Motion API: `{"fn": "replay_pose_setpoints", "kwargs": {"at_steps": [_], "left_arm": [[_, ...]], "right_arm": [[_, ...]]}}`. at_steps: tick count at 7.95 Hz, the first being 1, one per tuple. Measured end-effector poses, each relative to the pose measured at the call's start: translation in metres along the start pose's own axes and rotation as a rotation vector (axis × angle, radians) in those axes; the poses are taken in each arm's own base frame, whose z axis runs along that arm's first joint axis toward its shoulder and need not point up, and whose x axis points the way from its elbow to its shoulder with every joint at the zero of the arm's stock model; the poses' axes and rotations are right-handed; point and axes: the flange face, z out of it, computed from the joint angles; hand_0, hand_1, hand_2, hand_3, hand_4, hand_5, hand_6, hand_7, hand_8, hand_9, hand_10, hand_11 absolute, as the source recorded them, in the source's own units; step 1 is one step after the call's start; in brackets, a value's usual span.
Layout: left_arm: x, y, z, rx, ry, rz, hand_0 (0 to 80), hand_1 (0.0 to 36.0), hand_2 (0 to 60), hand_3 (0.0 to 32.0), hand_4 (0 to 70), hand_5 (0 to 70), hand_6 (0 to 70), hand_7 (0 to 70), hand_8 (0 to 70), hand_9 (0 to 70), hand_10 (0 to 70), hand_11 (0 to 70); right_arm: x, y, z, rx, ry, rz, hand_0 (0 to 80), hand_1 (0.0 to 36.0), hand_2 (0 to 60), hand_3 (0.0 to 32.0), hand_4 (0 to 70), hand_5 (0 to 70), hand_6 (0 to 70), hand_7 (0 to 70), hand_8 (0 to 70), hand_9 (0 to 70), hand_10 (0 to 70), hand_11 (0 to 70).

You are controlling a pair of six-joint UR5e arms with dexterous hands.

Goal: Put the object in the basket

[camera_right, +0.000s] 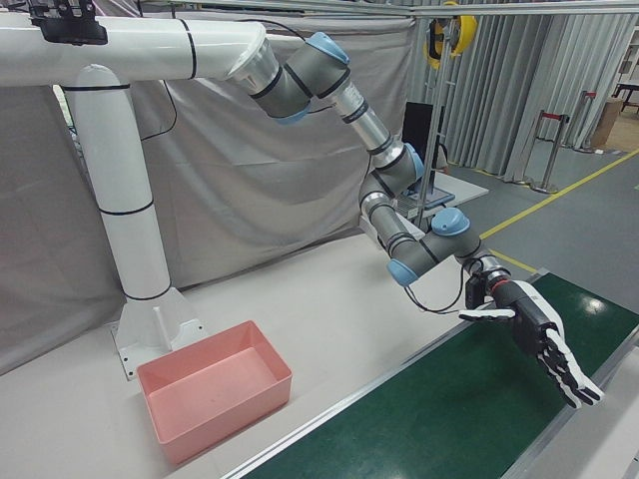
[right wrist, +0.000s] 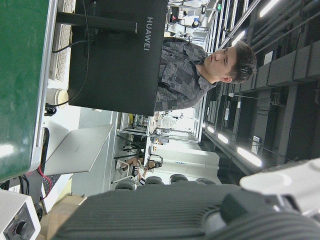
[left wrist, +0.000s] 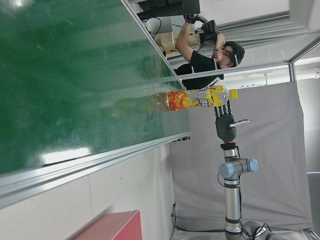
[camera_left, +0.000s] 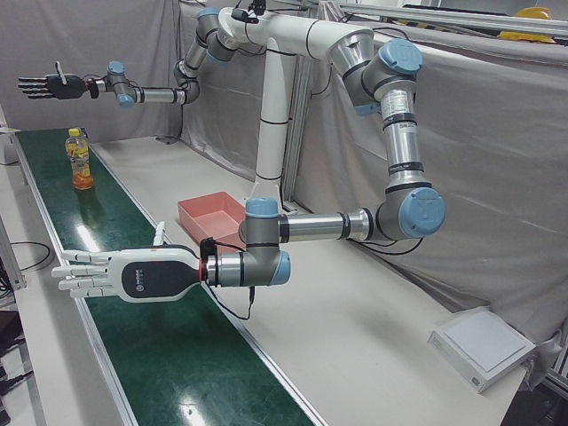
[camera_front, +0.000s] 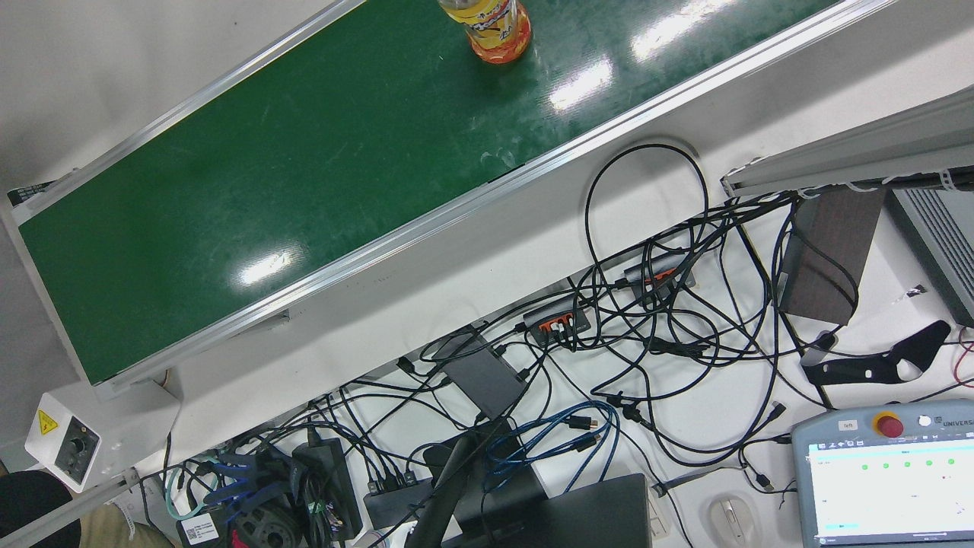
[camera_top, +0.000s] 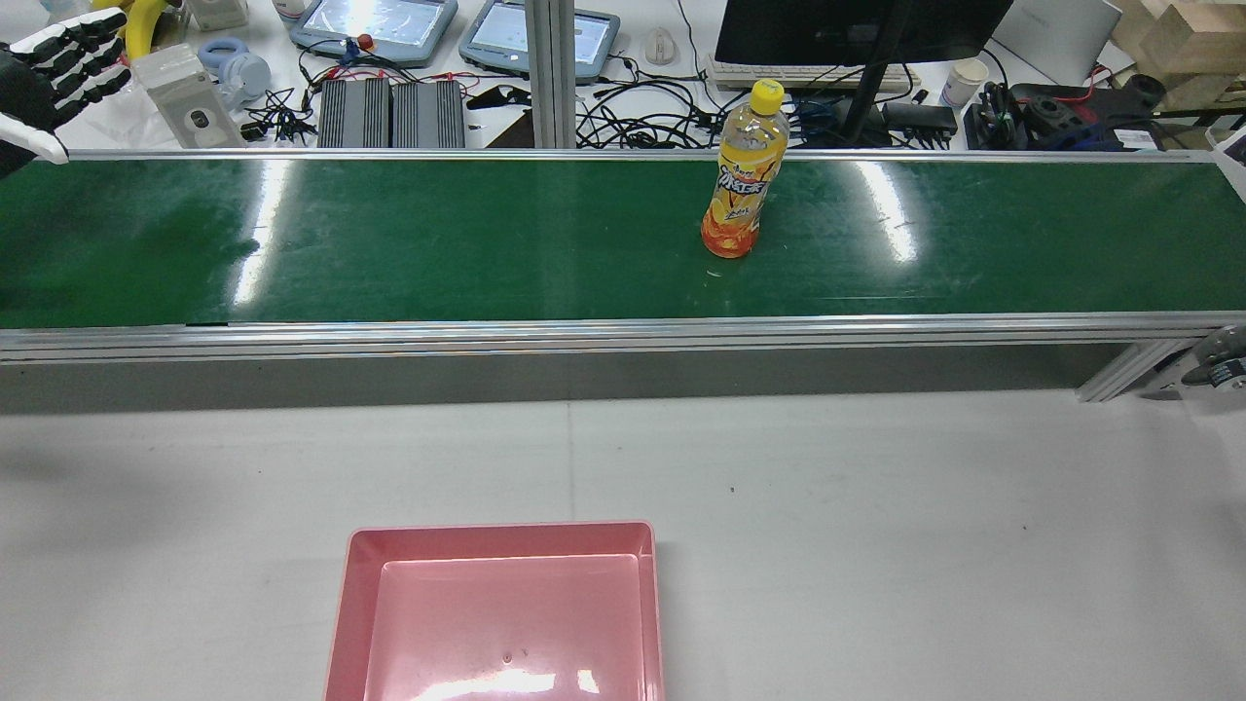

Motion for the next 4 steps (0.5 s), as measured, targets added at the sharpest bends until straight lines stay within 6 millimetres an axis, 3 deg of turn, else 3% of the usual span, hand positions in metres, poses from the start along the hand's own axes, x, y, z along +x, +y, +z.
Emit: {"fn": "replay_pose_setpoints", "kwargs": {"at_steps": [4], "left_arm": [[0.0011,0.0019,-0.0002,-0.004,0.002,0.000,57.6,6.5,0.0,0.0,7.5,10.8,0.0,0.0,1.0,1.0,2.6,5.4]], "right_arm": [[0.0000,0.0000,0.0000,0.000,0.000,0.000,0.0,0.0,0.0,0.0,0.0,0.0,0.0,0.0,0.0,0.0,0.0,0.0]]}}
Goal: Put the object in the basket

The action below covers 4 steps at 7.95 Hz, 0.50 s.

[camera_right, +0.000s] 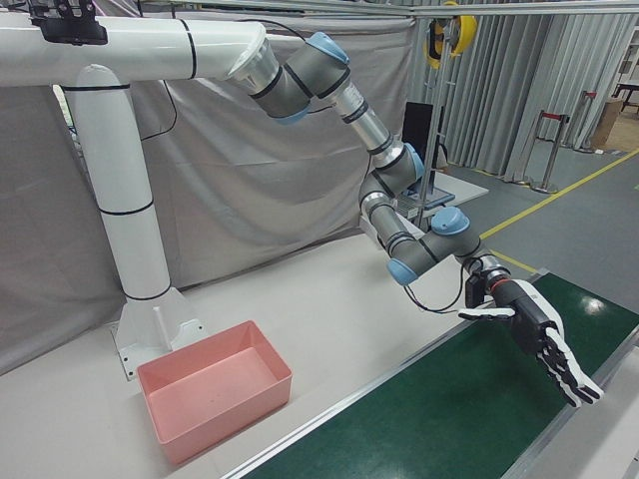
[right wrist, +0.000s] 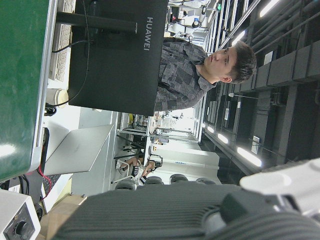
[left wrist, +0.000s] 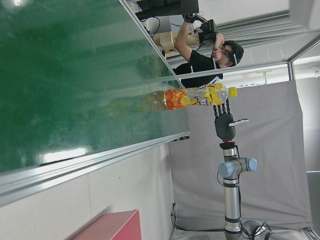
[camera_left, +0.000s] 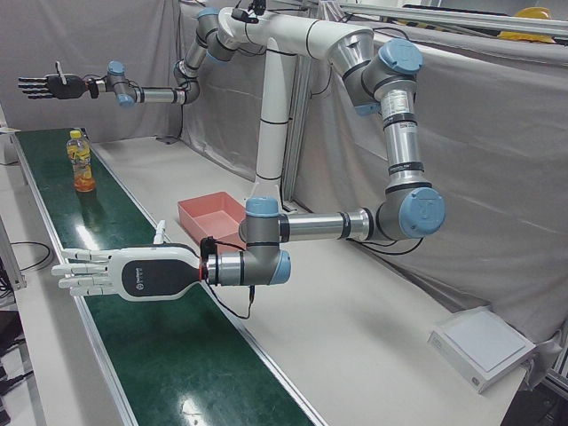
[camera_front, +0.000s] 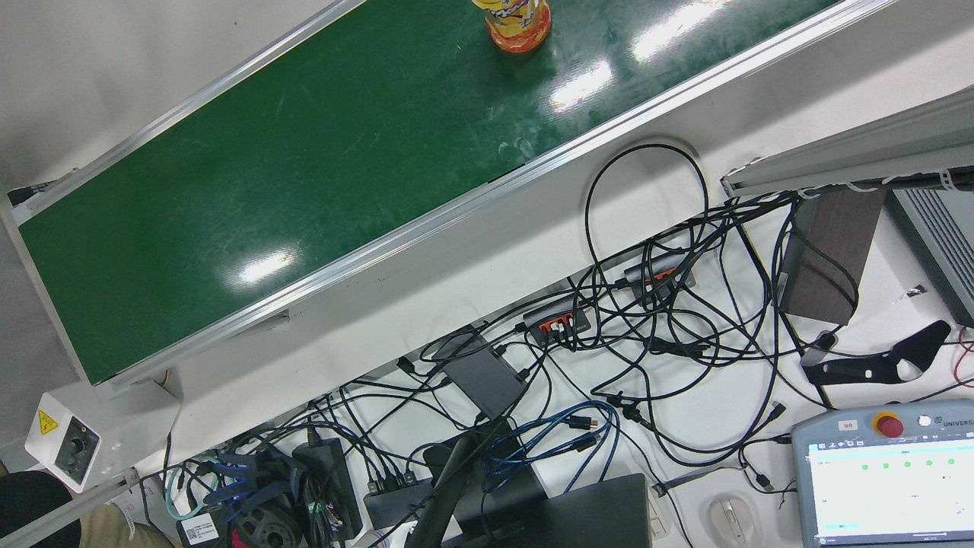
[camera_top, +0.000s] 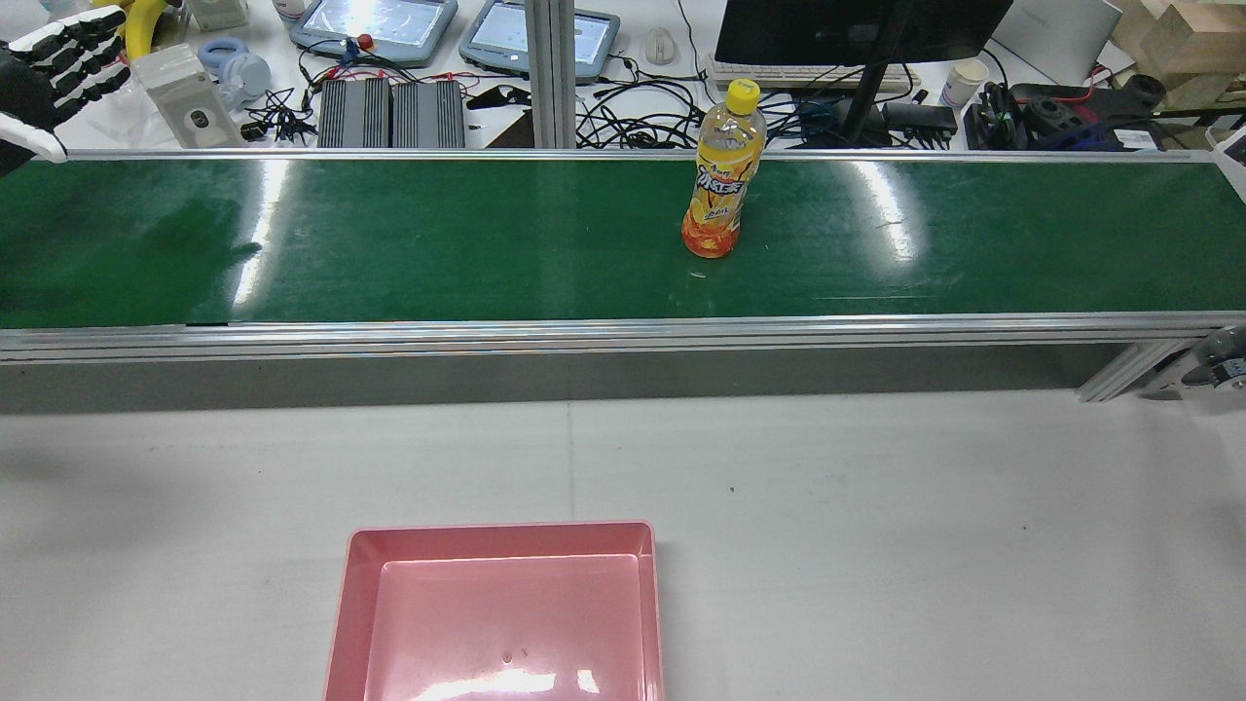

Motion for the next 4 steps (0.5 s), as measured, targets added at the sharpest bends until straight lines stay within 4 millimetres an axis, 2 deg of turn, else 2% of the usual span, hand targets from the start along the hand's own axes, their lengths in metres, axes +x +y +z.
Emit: {"fn": "replay_pose_setpoints", "kwargs": {"at_steps": [4], "left_arm": [[0.0000,0.0003,0.0001,-0.001,0.000,0.000,57.5,6.4,0.0,0.0,7.5,10.8,0.0,0.0,1.1,1.1,2.9,5.9]], "right_arm": [[0.0000,0.0002,0.0002,0.000,0.000,0.001,0.0,0.0,0.0,0.0,0.0,0.0,0.0,0.0,0.0,0.0,0.0,0.0]]}}
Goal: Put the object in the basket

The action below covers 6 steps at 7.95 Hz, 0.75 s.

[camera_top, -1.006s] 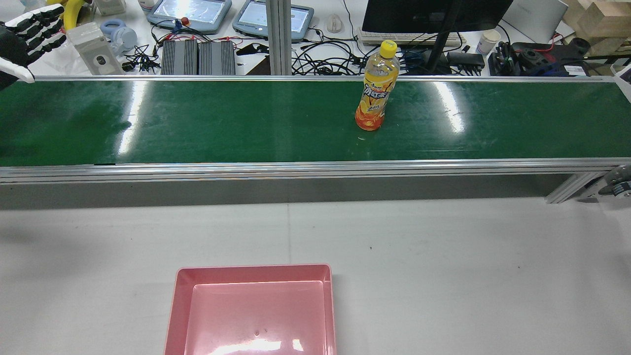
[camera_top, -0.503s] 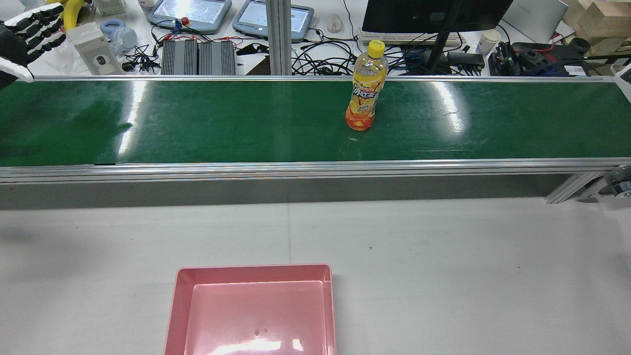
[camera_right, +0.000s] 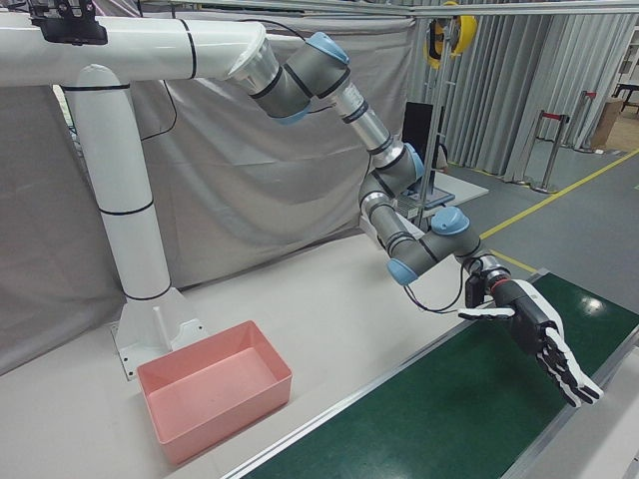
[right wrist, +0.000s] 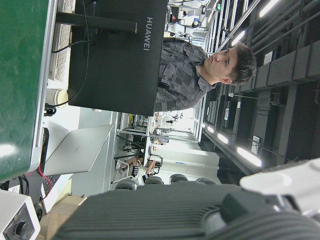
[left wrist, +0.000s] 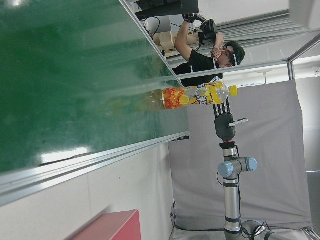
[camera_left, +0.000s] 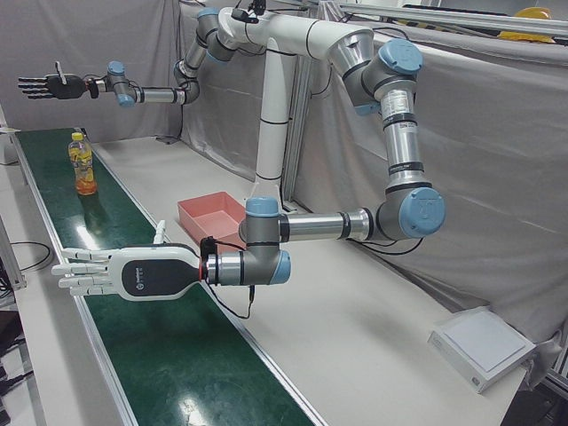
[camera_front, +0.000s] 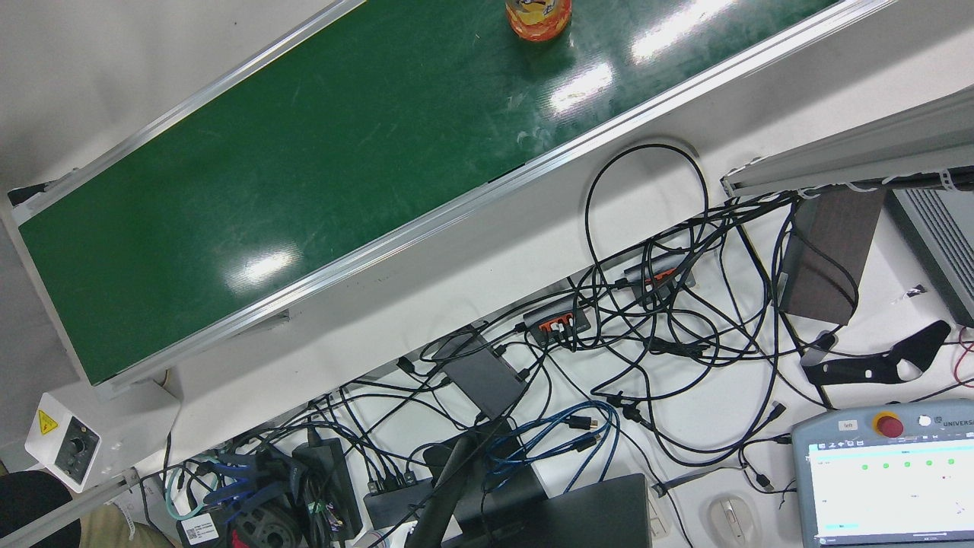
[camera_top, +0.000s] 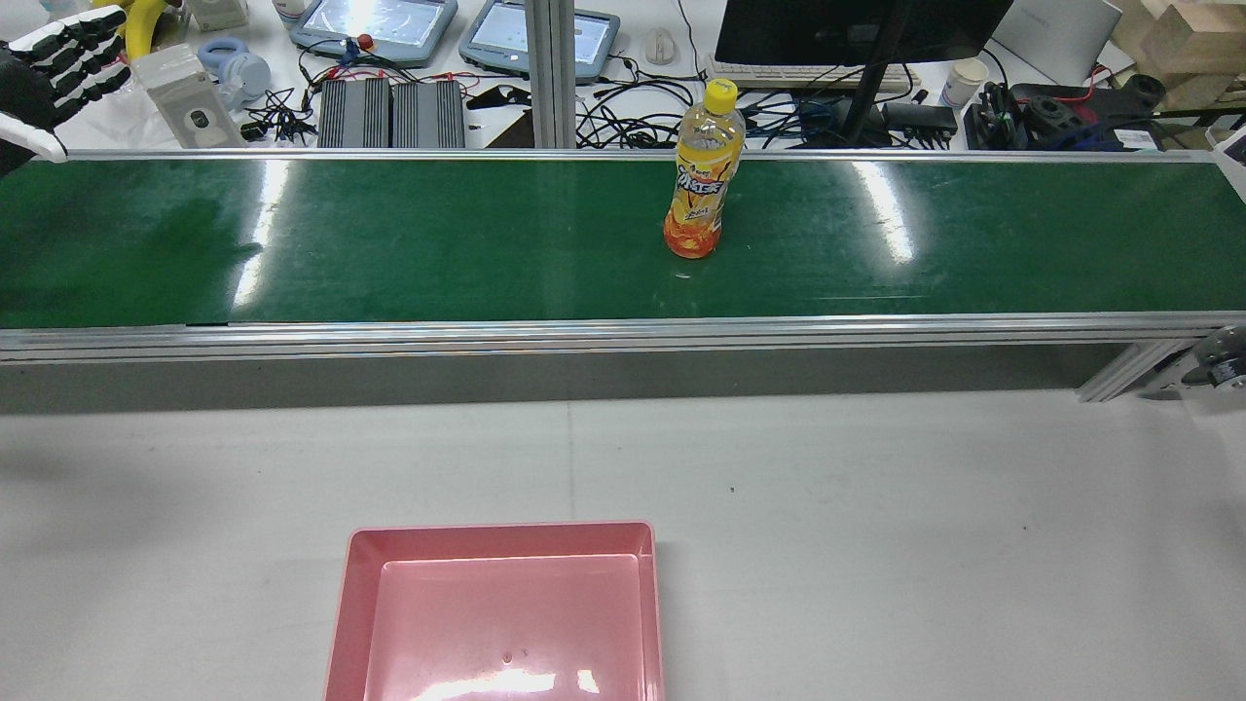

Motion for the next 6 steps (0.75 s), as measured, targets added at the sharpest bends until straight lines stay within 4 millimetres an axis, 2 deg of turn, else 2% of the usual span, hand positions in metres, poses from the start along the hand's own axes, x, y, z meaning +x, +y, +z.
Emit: {"fn": "replay_pose_setpoints", "kwargs": {"at_steps": [6], "left_arm": [[-0.0007,0.0006,0.0007,-0.001,-0.001,0.000,57.7,6.7,0.0,0.0,7.0,11.1,0.0,0.0,1.0,0.9,2.9,5.9]], "right_arm": [[0.0001,0.0006,0.0005,-0.001,0.000,-0.001,0.0,0.0,0.0,0.0,0.0,0.0,0.0,0.0,0.0,0.0,0.0,0.0]]}}
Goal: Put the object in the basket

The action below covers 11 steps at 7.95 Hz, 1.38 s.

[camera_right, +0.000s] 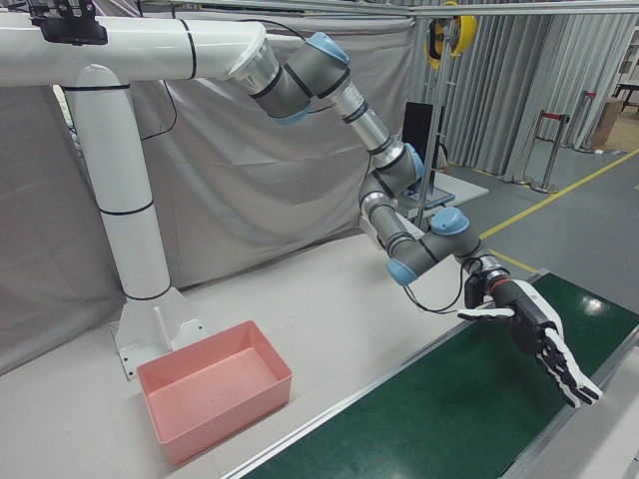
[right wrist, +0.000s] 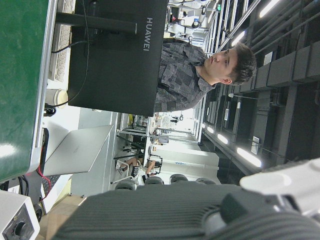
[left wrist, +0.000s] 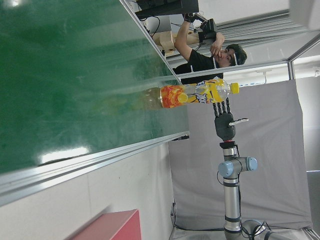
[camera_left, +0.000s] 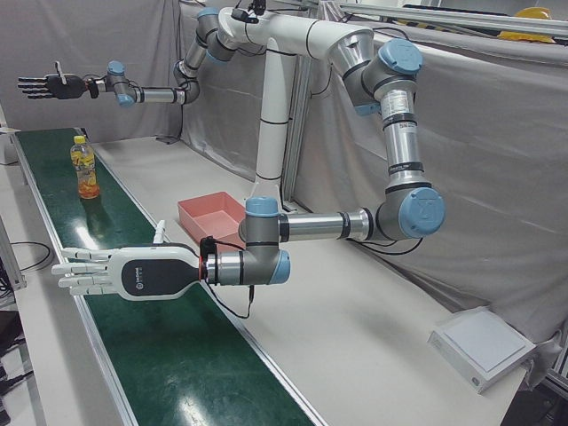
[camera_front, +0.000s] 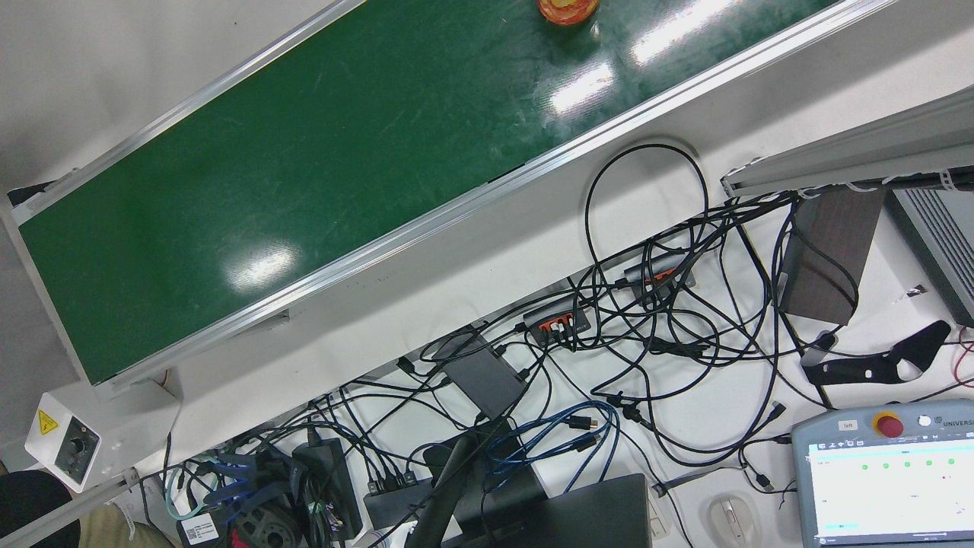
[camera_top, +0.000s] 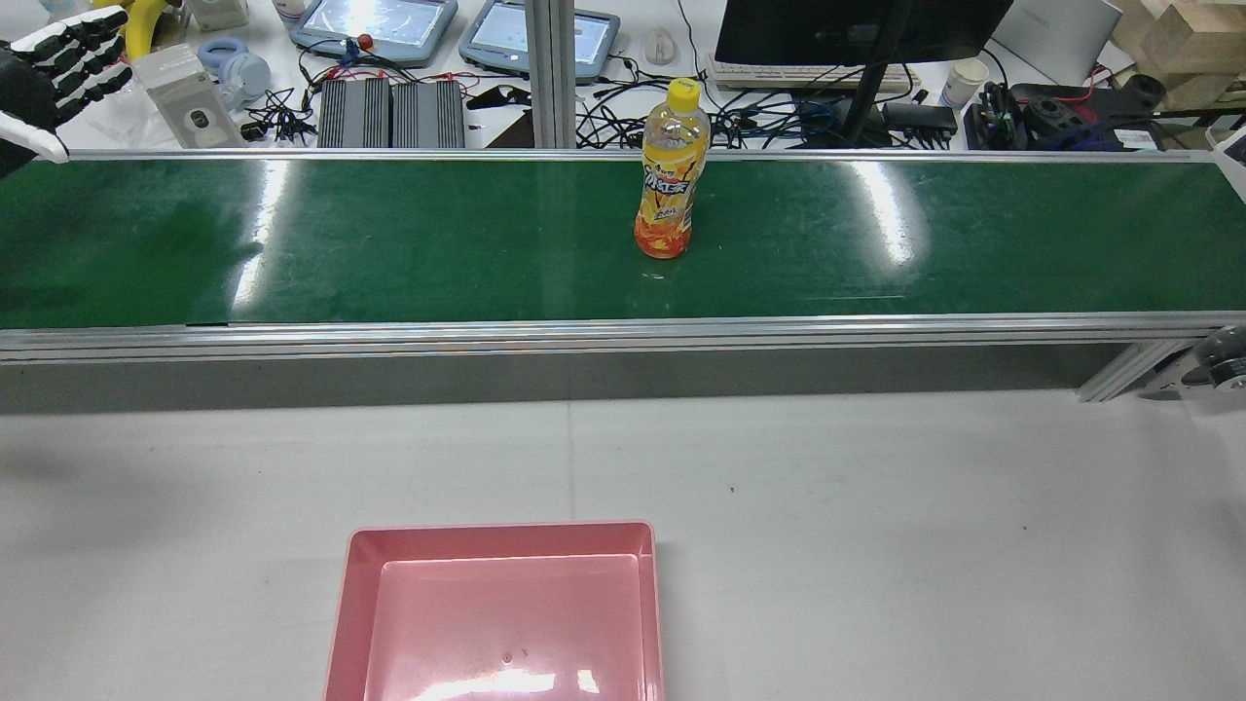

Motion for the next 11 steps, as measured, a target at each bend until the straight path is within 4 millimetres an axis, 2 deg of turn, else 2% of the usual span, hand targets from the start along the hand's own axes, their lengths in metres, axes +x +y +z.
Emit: {"fn": "replay_pose_setpoints", "kwargs": {"at_steps": [5,11], "left_arm": [[0.005,0.003,-0.009,-0.006,0.007,0.002,58.0,7.0,0.0,0.0,7.4,11.0,0.0,0.0,1.1,0.8,3.0,6.0],[0.002,0.003,-0.011,-0.003,0.002,0.000,58.0,7.1,0.0,0.0,7.2,10.9,0.0,0.0,0.9,0.6,3.1,6.2]], "right_arm": [[0.001,-0.001,0.000,0.001,0.001,0.001,0.0,0.0,0.0,0.0,0.0,0.0,0.0,0.0,0.0,0.0,0.0,0.0],[0.000,0.000,0.000,0.000,0.001,0.000,0.0,0.0,0.0,0.0,0.0,0.0,0.0,0.0,0.0,0.0,0.0,0.0]]}}
